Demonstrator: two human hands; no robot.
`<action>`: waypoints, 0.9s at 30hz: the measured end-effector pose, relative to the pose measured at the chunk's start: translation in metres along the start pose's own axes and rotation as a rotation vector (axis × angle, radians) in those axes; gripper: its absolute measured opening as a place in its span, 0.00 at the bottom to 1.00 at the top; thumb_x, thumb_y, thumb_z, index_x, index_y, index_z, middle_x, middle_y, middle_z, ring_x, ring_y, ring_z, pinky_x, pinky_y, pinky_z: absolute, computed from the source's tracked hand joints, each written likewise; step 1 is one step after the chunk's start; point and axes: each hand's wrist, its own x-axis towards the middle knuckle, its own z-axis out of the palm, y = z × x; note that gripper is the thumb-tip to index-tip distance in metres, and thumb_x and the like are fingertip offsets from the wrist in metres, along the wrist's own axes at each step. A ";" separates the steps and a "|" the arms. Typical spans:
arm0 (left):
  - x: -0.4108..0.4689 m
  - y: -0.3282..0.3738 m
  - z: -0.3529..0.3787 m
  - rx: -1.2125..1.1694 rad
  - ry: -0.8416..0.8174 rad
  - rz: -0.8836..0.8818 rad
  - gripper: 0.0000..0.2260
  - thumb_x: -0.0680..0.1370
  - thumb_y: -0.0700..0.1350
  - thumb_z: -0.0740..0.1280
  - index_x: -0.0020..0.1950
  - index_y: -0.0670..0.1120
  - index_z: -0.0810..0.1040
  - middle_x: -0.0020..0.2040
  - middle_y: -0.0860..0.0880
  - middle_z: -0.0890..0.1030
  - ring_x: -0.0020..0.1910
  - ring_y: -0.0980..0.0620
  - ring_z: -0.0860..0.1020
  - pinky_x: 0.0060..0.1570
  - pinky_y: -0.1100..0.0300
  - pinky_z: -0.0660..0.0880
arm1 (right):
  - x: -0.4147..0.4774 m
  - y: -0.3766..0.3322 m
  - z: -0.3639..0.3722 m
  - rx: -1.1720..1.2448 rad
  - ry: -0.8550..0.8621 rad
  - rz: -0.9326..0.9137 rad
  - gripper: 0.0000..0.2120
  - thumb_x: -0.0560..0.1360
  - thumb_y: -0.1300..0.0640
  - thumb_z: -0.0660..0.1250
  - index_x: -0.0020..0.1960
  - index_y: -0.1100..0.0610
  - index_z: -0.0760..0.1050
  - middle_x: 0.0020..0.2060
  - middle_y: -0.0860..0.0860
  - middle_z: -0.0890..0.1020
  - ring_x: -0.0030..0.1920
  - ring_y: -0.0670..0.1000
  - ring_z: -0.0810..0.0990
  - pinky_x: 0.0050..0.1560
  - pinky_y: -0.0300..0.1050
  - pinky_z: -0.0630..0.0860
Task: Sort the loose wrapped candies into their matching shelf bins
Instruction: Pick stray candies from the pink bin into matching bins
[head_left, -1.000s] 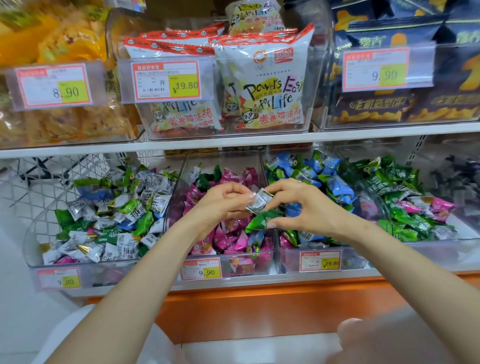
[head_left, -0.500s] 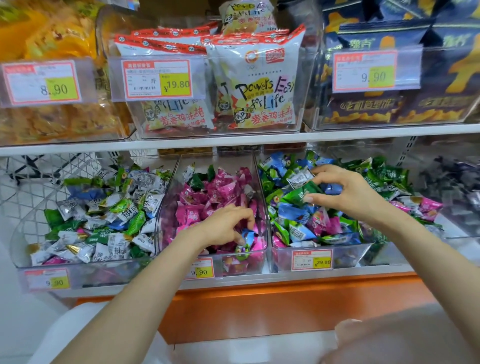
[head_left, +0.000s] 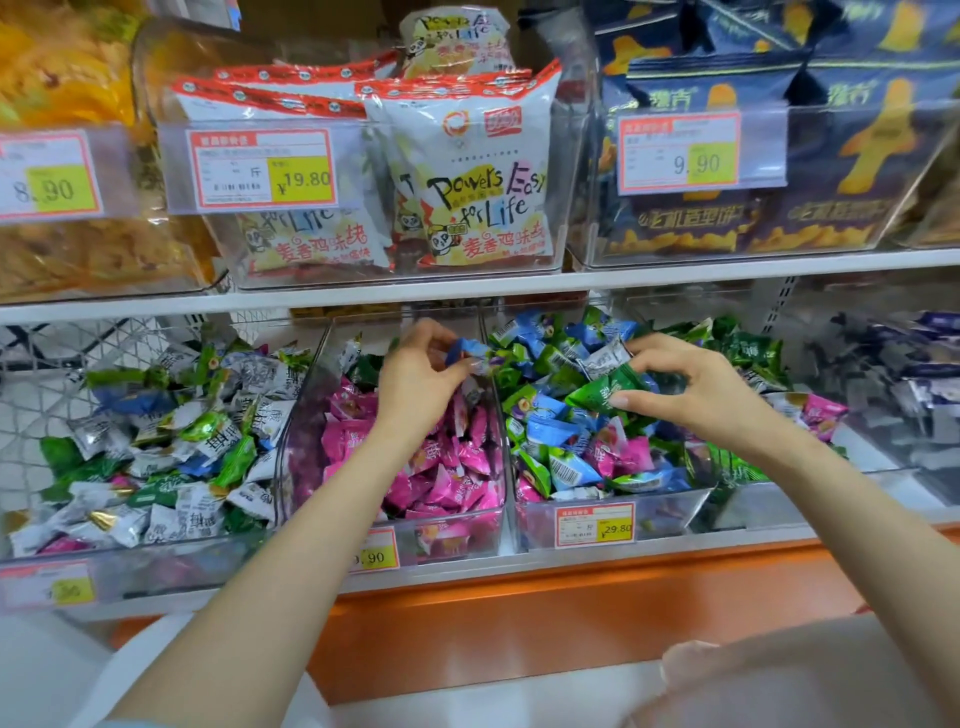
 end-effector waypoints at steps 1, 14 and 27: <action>0.001 0.002 0.007 0.041 0.020 0.021 0.09 0.73 0.43 0.72 0.47 0.45 0.72 0.37 0.55 0.75 0.36 0.58 0.74 0.35 0.70 0.70 | 0.000 0.000 0.000 -0.004 0.000 -0.002 0.07 0.69 0.57 0.73 0.43 0.57 0.77 0.56 0.46 0.73 0.59 0.43 0.69 0.53 0.26 0.59; 0.004 -0.014 0.033 0.280 -0.244 0.240 0.12 0.80 0.47 0.62 0.56 0.43 0.81 0.59 0.48 0.78 0.60 0.46 0.70 0.58 0.57 0.63 | -0.003 0.009 -0.006 -0.082 0.158 0.024 0.11 0.68 0.54 0.74 0.47 0.58 0.81 0.54 0.48 0.74 0.56 0.46 0.71 0.56 0.35 0.63; -0.023 -0.010 0.007 0.194 -0.216 0.216 0.08 0.78 0.44 0.63 0.52 0.44 0.80 0.55 0.47 0.76 0.55 0.50 0.73 0.50 0.61 0.65 | 0.002 0.049 -0.029 -0.317 0.377 0.318 0.18 0.71 0.50 0.72 0.59 0.54 0.79 0.56 0.63 0.75 0.62 0.63 0.69 0.60 0.52 0.67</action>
